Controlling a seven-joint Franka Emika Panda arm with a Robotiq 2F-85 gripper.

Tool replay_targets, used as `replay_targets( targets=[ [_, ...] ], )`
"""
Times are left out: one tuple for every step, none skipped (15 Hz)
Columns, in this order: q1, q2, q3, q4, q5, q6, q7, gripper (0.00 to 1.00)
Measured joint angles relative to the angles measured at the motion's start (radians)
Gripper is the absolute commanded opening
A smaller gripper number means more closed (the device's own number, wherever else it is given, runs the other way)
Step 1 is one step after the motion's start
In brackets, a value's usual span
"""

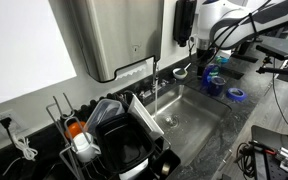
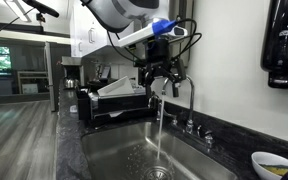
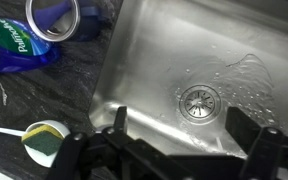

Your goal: Open the tap of the sink.

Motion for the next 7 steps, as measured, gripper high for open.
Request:
replay_targets(
  targets=[
    [0.012, -0.014, 0.001, -0.005, -0.001, -0.014, 0.02, 1.0],
    [0.023, -0.027, 0.004, -0.009, -0.002, -0.028, 0.039, 1.0],
    [0.034, -0.037, 0.006, -0.01, -0.002, -0.045, 0.058, 1.0],
    [0.044, -0.044, 0.008, -0.01, -0.002, -0.061, 0.077, 1.0],
    [0.053, -0.051, 0.01, -0.01, -0.002, -0.081, 0.096, 1.0],
    [0.059, -0.054, 0.011, -0.01, -0.002, -0.085, 0.102, 1.0],
    [0.06, -0.054, 0.011, -0.01, -0.002, -0.084, 0.102, 1.0]
  ],
)
